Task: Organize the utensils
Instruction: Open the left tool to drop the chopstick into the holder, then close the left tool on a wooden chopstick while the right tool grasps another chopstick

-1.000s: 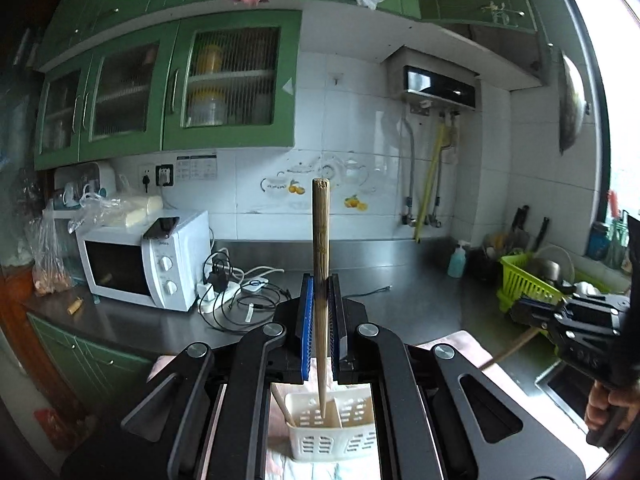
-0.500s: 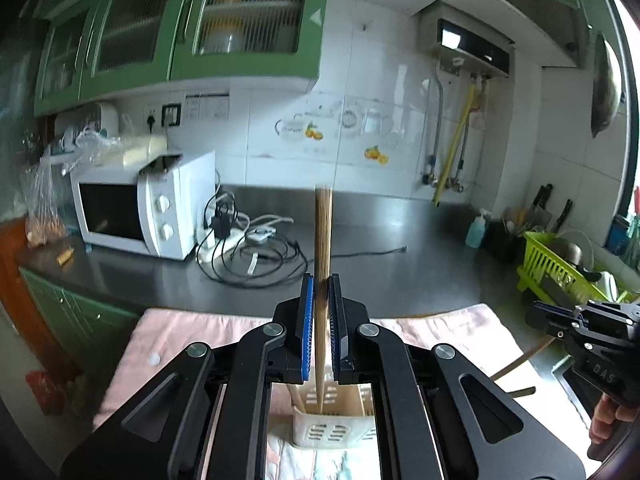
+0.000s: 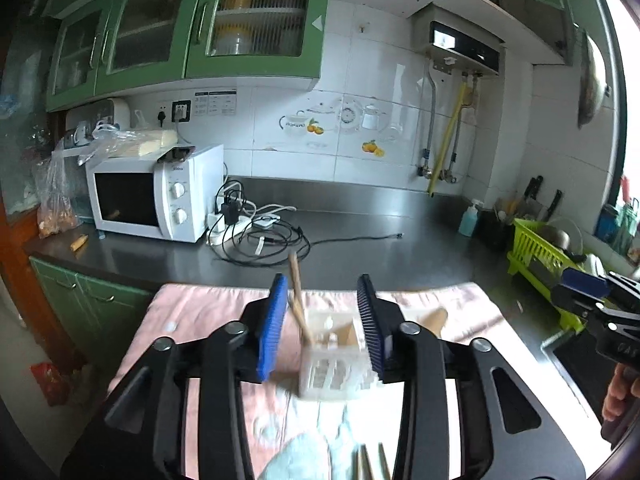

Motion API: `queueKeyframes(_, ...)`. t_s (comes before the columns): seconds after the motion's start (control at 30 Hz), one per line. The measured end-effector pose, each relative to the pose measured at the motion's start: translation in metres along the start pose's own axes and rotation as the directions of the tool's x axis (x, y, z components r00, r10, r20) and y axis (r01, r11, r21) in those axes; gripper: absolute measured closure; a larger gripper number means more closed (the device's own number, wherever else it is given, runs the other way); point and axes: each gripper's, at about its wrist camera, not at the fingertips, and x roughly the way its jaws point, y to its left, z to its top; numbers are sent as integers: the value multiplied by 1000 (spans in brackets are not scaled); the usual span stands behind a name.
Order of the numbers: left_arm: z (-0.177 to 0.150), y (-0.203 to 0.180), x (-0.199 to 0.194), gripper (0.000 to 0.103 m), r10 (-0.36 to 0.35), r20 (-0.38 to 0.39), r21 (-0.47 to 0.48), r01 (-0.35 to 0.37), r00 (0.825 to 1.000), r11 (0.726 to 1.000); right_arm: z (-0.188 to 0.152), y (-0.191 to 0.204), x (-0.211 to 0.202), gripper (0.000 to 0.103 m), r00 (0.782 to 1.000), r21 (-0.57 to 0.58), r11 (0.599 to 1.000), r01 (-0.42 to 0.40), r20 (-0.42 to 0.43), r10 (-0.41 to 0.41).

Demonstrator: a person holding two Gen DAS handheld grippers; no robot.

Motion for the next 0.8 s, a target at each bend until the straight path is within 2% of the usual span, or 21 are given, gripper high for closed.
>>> queueKeyframes(0.1,-21,1,-20,53,17,-17,5,-17,1000,1000,-31,13,-24,54,1000,7,1000,-14,-20,14)
queueKeyframes(0.23,-62,5,-48,49,32,-61,13,-32,998,999,-76,31,-44,54,996,31,999,-45,-73,47)
queueKeyframes(0.4,-114,6,-74,35,72,-99,42,-68,992,997,-139,62,-58,54,986,28,999,-42,-158,46)
queueKeyframes(0.47,-129,10,-80,34,57,-117,23,-55,991,998,-167,77,-61,54,977,29,998,-57,-204,61)
queueKeyframes(0.6,-162,16,-89,22,78,-166,7,-77,983,997,-212,99,-66,54,959,34,997,-68,-273,75)
queueKeyframes(0.8,-201,17,-96,14,95,-229,19,-93,969,995,-257,122,-69,54,932,51,996,-80,-350,93)
